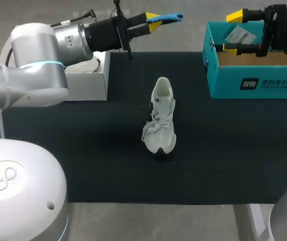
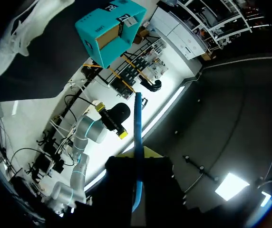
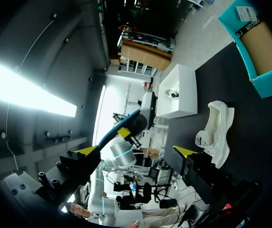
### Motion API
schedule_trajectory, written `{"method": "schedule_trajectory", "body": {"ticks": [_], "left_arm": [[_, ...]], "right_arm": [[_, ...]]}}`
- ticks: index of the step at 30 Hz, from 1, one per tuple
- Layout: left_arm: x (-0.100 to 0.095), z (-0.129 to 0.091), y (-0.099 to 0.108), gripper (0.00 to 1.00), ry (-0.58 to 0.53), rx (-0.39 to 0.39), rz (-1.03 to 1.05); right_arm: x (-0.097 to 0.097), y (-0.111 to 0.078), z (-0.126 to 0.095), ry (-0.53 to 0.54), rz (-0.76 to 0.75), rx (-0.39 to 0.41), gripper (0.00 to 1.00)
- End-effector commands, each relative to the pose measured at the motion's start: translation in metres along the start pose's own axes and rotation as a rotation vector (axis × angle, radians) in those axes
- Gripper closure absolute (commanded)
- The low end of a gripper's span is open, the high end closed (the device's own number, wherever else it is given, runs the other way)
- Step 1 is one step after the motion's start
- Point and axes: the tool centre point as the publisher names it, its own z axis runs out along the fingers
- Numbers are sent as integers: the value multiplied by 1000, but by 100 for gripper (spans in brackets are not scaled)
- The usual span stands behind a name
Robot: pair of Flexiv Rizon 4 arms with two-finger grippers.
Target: Take the shoe out of the shoebox, open the shoe tongue, remove and reinsert the insole, then place the shoe into the shoebox
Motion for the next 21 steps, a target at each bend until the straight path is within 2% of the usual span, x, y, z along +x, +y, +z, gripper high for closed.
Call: {"method": "schedule_trajectory", "body": {"ticks": [1,2,3,5,6,7,8,10,11,14,16,17,19,21], "left_arm": [[-2,0,8,100,6,182,-56],[-2,1,7,100,3,200,-5],[-3,3,7,100,-40,221,174],[-5,7,13,100,-79,188,281],[-6,7,13,100,-141,224,456],[-5,9,16,100,-110,174,394],[-2,9,16,100,-126,180,506],[0,10,16,100,-95,144,453],[1,10,16,100,-106,141,515],[3,10,14,100,-129,100,527],[4,10,13,100,-151,27,514],[5,9,10,100,-166,28,518],[5,9,7,100,-199,-75,476],[4,7,5,100,-241,-114,445]], "right_arm": [[0,1,1,-2,1,0,0],[0,1,1,-2,1,0,0],[0,1,1,-2,1,0,0],[0,1,1,-2,1,0,0],[0,1,1,-2,1,0,0],[0,1,1,-2,1,0,0],[0,1,1,-2,1,0,0],[0,1,1,-2,1,0,0],[0,1,1,-2,1,0,0],[0,1,1,-2,1,0,0],[0,1,1,-2,1,0,0],[0,1,1,-2,1,0,0],[0,1,1,-2,1,0,0],[0,1,1,-2,1,0,0]]}}
